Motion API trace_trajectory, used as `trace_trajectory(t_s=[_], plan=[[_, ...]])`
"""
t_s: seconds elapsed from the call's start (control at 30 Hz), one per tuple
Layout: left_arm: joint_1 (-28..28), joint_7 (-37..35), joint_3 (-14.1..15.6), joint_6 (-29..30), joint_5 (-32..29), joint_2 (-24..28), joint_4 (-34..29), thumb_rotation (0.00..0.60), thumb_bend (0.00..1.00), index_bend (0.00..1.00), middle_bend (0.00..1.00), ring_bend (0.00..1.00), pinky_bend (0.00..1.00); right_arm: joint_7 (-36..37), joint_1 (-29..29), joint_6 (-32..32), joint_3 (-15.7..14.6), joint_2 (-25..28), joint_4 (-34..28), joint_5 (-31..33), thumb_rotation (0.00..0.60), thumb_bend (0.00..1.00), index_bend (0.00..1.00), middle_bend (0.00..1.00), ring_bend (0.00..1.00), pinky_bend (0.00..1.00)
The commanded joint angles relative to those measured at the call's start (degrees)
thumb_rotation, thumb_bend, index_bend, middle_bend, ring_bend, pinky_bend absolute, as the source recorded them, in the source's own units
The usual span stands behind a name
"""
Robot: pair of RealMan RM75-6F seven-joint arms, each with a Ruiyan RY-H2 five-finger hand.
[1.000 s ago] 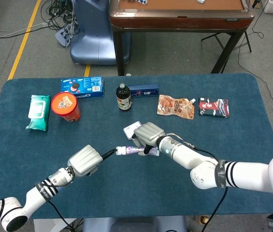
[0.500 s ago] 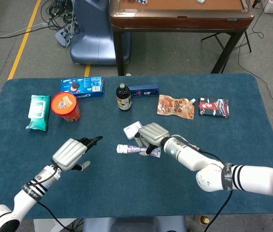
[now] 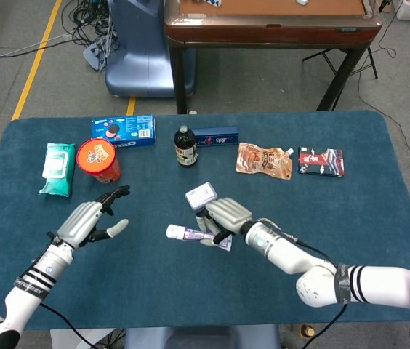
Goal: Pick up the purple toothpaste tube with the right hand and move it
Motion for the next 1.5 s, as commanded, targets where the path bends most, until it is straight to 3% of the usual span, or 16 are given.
trace_trajectory(t_s=[0.03, 0.57, 0.93, 1.5], plan=[[1.2, -3.0, -1.1, 1.0, 0.4, 0.9, 0.4, 0.059, 0.19, 0.00, 0.12, 0.13, 0.32, 3.4, -3.2, 3.4, 0.8, -3.4, 0.5, -3.2, 0.600, 0.80, 0.93, 0.79, 0.75, 0.80], [2.0, -4.3, -2.3, 1.7, 0.1, 0.7, -1.7, 0.059, 0.19, 0.00, 0.11, 0.12, 0.29, 10.5, -9.6, 13.7, 2.5, -19.3, 10.6, -14.4, 0.600, 0.80, 0.94, 0.81, 0.79, 0.87], [2.2, 0.8, -3.3, 6.2, -0.3, -5.6, 1.2, 0.004, 0.18, 0.00, 0.03, 0.01, 0.10, 9.5, -8.6, 11.4, 6.3, -24.1, 11.6, -11.7, 0.600, 0.80, 0.94, 0.81, 0.80, 0.89], [3.1, -1.5, -5.1, 8.7, -1.5, -11.3, 2.9, 0.000, 0.17, 0.00, 0.00, 0.00, 0.07, 4.0, -5.8, 9.3, 11.8, -29.4, 11.6, -5.7, 0.600, 0.80, 0.95, 0.81, 0.81, 0.89]])
